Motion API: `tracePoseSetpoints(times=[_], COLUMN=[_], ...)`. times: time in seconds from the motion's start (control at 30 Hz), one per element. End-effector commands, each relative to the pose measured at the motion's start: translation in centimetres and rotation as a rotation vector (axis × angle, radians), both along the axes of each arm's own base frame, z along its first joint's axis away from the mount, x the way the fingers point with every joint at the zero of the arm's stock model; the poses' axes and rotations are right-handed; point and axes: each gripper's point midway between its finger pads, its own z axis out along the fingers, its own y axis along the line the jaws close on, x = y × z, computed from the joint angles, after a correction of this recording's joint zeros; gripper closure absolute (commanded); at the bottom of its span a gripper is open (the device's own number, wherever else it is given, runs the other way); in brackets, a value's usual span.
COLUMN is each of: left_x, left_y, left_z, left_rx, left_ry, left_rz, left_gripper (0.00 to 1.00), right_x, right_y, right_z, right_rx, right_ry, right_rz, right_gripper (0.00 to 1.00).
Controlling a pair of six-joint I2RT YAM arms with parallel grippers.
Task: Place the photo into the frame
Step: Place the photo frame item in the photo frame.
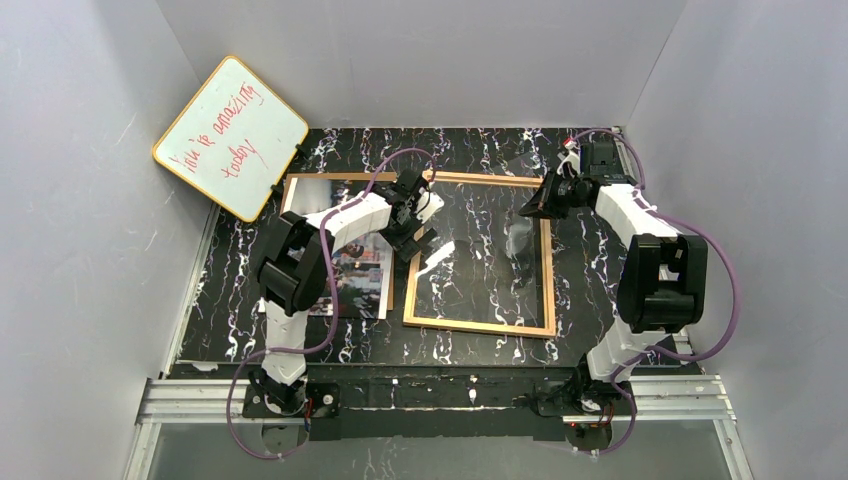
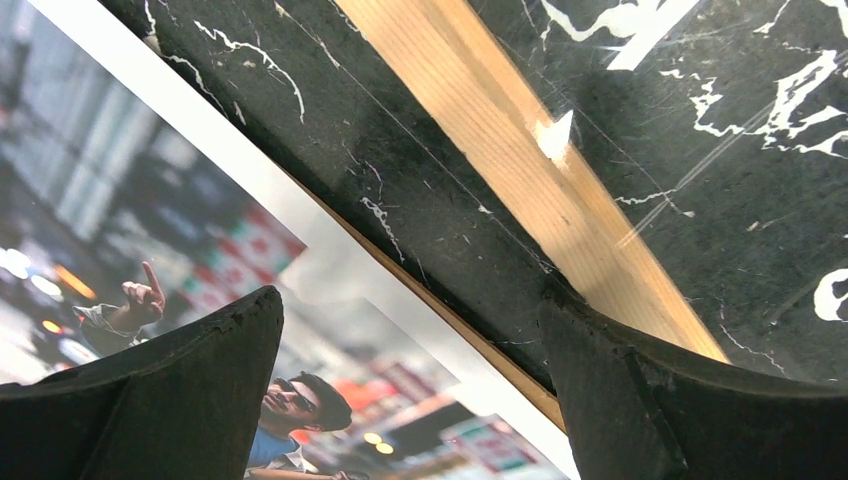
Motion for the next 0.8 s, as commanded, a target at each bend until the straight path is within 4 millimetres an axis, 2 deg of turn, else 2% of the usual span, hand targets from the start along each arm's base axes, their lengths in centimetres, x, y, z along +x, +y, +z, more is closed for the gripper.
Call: tracePoseSetpoints(times=[0.0, 0.4, 0.63, 0.77], left_x=[-2.2, -2.4, -2.4, -2.4], left_y=[0.0, 0.2, 0.4, 0.5], left_z=[-0.6, -0.4, -0.2, -0.2], left_rx=[0.001, 0.005, 0.012, 0.017], left_ry=[0.061, 0.061, 0.057, 0.057], left_rz=[-0.020, -0.023, -0.025, -0.023], left_gripper=[0.02, 0.02, 0.02, 0.02], right_x=[0.5, 0.9, 1.7, 2.2], right_y=[0.0, 0.0, -1.0, -1.4], right_z=[1.8, -0.1, -1.3, -1.5], right_rx=[0.037, 0.051, -0.003, -0.024], right_ry=[-0.068, -0.080, -0.091, -0.103], right_rz=[-0.013, -0.012, -0.063, -0.088], right_gripper=[0.99, 0.99, 0.72, 0.64])
